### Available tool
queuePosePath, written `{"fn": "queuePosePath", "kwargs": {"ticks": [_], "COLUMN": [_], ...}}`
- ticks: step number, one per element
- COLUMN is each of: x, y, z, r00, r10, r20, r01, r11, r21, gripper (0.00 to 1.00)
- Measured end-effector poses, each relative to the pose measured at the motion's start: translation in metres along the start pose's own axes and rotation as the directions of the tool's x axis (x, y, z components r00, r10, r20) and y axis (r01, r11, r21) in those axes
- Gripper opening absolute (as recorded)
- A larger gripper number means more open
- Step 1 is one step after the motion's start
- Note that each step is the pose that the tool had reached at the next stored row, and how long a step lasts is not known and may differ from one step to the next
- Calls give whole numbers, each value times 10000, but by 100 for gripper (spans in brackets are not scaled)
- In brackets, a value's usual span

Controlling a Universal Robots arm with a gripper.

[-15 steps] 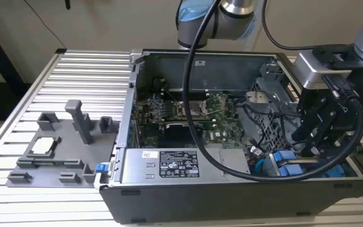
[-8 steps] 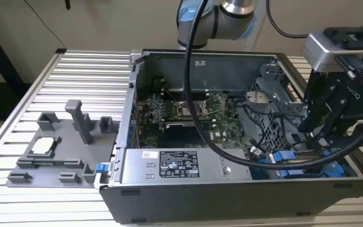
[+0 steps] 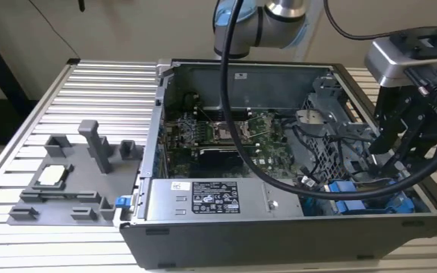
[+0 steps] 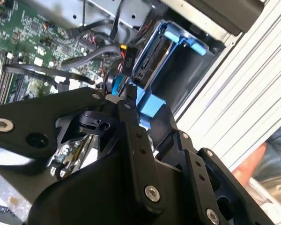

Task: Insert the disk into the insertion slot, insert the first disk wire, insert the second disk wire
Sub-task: 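Insert the first disk wire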

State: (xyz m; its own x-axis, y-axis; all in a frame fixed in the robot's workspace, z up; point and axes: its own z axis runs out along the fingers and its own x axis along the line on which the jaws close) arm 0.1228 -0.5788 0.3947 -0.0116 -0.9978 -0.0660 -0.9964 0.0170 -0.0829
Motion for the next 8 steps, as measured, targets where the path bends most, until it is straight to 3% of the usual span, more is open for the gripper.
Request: {"fn": "queuePosePath", "kwargs": {"ticks": [1,2,3,4,7,8], "x": [0,0,0,-1,-5,-5], "y": [1,0,0,0,0,0], "z": [0,0,1,-7,-17,-12], "r00": [10000,9997,9992,9988,9979,9977], "r10": [-10,-27,-60,-106,-245,-268], "r20": [93,242,395,480,602,616], "r01": [9,23,54,98,234,253], "r11": [9999,9999,9998,9998,9996,9994], "r21": [122,170,173,171,183,245], "gripper": [41,41,41,41,41,41]}}
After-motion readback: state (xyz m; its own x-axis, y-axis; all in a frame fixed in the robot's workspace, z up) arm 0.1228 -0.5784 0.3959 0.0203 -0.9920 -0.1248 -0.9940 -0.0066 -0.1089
